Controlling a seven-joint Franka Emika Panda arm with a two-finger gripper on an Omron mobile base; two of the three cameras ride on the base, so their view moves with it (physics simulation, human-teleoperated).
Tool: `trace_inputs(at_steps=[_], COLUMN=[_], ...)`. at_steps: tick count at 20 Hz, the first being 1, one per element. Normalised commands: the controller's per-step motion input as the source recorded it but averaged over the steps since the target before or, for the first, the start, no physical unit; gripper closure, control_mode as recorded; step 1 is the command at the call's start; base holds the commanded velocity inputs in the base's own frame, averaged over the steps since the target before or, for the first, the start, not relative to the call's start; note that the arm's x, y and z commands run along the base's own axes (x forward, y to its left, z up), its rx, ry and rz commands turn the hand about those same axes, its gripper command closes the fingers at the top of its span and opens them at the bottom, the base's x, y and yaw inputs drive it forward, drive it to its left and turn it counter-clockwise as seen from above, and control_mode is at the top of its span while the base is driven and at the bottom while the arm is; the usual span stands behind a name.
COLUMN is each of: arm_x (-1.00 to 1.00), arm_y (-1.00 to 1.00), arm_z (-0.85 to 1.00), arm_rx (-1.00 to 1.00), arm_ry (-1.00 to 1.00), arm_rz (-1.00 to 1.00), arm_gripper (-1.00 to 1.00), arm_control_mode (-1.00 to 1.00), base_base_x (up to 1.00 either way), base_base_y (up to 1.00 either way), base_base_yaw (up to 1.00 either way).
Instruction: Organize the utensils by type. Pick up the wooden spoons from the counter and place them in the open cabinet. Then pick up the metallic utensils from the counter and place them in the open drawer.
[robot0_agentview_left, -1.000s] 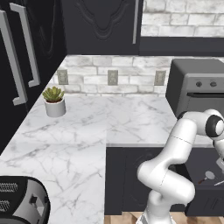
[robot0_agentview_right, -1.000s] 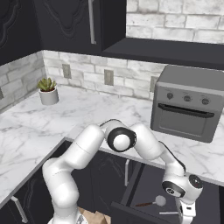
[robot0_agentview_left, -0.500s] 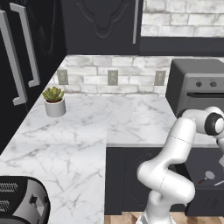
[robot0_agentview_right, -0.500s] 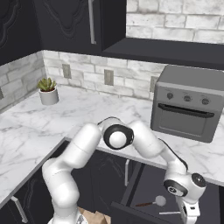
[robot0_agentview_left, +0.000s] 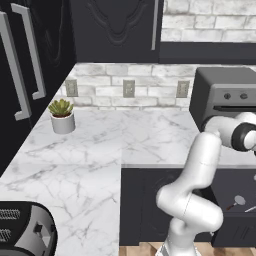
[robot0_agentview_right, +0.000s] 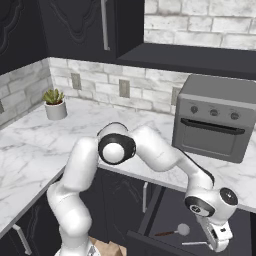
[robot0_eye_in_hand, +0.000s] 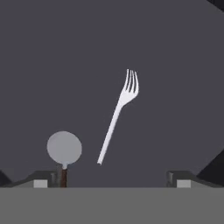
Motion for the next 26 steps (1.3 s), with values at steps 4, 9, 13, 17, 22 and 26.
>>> trace_inputs(at_steps=[4,9,13,17,22,26], arm_x=[0.00,-0.03,0.00,0.00,0.02,-0.17], arm_y=[0.72,0.62,0.68,0.61,0.62,0.54], arm_z=[0.70,0.64,0.57,0.70,0.85,0.67], arm_rx=[-0.14,-0.25,-0.35,-0.36,-0.37,-0.25], arm_ry=[-0.22,-0.19,-0.19,-0.03,0.11,0.26], arm_rz=[0.22,0.31,0.26,0.15,0.06,0.04], arm_gripper=[-1.00,-1.00,-1.00,-1.00,-1.00,-1.00], arm_control_mode=[-1.00,-1.00,-1.00,-1.00,-1.00,-1.00], base_base_x=[0.00,0.00,0.00,0.00,0.00,0.00], base_base_y=[0.00,0.00,0.00,0.00,0.00,0.00], base_base_yaw=[0.00,0.00,0.00,0.00,0.00,0.00])
